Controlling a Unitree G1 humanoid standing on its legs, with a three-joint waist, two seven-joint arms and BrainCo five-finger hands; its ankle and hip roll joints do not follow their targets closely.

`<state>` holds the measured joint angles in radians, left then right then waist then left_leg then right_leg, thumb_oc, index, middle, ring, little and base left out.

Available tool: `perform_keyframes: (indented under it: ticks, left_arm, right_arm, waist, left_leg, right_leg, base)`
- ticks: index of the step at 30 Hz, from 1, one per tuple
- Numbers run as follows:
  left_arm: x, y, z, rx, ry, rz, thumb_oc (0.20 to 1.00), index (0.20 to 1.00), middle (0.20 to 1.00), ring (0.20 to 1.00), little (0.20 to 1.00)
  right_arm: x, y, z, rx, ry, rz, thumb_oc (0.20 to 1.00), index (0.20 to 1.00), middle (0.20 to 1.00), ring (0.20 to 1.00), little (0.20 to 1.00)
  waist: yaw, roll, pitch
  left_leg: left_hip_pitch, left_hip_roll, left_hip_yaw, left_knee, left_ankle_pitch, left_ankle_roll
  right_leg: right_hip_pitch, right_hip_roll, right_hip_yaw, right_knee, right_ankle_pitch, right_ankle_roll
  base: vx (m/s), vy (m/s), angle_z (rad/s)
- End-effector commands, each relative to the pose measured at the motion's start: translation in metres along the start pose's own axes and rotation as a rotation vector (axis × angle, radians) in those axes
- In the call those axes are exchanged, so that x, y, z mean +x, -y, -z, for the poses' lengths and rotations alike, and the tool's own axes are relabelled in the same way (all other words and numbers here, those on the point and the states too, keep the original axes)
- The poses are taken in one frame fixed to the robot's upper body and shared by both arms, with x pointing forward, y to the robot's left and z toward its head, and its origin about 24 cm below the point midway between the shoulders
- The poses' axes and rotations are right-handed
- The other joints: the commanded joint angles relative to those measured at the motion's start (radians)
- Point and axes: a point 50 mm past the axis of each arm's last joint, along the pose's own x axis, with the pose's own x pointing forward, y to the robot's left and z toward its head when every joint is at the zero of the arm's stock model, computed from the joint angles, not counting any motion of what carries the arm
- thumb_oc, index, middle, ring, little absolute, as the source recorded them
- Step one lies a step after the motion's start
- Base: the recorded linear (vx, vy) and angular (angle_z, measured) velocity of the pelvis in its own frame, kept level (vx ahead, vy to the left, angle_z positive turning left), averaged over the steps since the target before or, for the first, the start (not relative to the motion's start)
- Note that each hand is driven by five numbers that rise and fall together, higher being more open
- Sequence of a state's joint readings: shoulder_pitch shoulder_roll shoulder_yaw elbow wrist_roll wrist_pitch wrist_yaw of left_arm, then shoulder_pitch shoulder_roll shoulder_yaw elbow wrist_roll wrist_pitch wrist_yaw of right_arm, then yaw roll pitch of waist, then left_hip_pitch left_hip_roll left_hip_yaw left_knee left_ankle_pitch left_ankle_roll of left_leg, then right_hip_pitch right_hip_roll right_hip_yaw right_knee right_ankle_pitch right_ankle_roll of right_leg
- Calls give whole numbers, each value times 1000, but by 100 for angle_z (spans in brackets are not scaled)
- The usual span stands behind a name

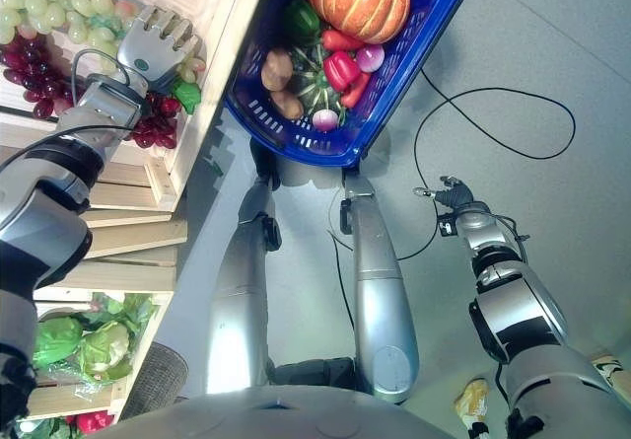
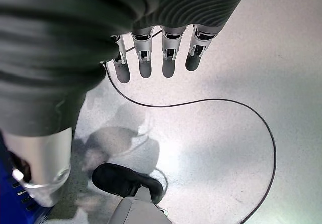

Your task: Pick up fruits and vegetables into the basket

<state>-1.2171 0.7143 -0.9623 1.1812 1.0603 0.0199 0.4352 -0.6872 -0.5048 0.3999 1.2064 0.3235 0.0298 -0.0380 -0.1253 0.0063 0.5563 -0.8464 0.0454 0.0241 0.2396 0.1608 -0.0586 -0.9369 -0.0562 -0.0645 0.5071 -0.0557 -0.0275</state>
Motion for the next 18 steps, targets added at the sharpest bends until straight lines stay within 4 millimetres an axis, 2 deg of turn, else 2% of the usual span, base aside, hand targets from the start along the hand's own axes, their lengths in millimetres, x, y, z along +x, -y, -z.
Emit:
perform_keyframes:
  ticks: [1,8,18]
  left_arm:
    - [-34,53,32,3,-196,260,200,200,200,200,200]
    - [-39,60,28,-34,-209,291,200,200,200,200,200]
    - [-38,58,32,-119,-264,264,200,200,200,200,200]
  right_arm:
    - [-3,16,18,-36,-60,42,1000,1000,1000,1000,1000]
    - [-3,19,17,-34,-58,45,1000,1000,1000,1000,1000]
    - [-4,22,18,-36,-59,45,1000,1000,1000,1000,1000]
  waist:
    - [14,-20,-36]
    - [13,-20,-36]
    - [15,-13,-36]
  left_leg:
    - [-18,-26,11,123,-124,-4]
    - [-11,-26,11,120,-124,-4]
    - [3,-28,12,108,-119,-3]
  right_leg:
    - [48,1,19,-179,126,102]
    - [55,2,17,-181,126,101]
    - [70,1,14,-189,125,99]
  base:
    - [0,0,0]
    - [0,0,0]
    - [0,0,0]
